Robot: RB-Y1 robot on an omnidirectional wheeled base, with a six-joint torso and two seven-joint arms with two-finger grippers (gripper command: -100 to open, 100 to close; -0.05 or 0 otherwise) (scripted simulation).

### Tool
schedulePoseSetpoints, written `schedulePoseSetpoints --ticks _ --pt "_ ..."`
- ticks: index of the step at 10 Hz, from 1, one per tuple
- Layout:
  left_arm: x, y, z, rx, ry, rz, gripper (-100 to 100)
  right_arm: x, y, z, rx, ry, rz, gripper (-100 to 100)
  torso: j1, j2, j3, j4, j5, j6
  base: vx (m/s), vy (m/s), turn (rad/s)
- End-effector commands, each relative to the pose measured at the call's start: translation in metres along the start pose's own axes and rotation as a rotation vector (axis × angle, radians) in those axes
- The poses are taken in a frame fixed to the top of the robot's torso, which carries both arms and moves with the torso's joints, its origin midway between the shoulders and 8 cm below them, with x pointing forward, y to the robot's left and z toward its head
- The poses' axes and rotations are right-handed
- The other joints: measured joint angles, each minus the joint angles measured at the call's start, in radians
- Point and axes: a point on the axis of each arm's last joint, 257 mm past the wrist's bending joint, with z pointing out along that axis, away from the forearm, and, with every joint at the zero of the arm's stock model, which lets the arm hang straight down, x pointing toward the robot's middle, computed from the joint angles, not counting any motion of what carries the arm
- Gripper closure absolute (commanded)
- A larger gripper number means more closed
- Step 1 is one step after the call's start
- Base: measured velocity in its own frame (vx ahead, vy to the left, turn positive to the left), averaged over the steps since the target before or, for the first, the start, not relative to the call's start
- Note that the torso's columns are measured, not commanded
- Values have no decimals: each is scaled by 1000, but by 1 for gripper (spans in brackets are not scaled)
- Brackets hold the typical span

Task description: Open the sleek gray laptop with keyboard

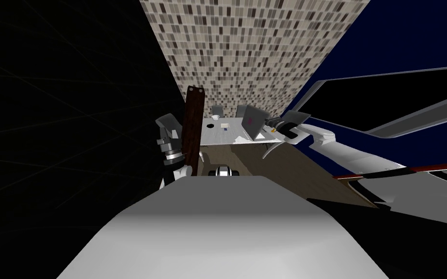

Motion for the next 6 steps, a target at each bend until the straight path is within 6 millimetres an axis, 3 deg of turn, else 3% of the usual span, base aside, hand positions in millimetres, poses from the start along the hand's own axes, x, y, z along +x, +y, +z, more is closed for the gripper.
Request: schedulePoseSetpoints --ticks 1,6 --pt "0 0 0 0 0 0 0 6 1 3 -1 -3 53 100 6 -1 0 -1 1 0 -9 -66 16" --pt "0 0 0 0 0 0 0 45 9 12 6 -3 279 100 -10 -5 -3 -7 -7 4 -20 -137 37"
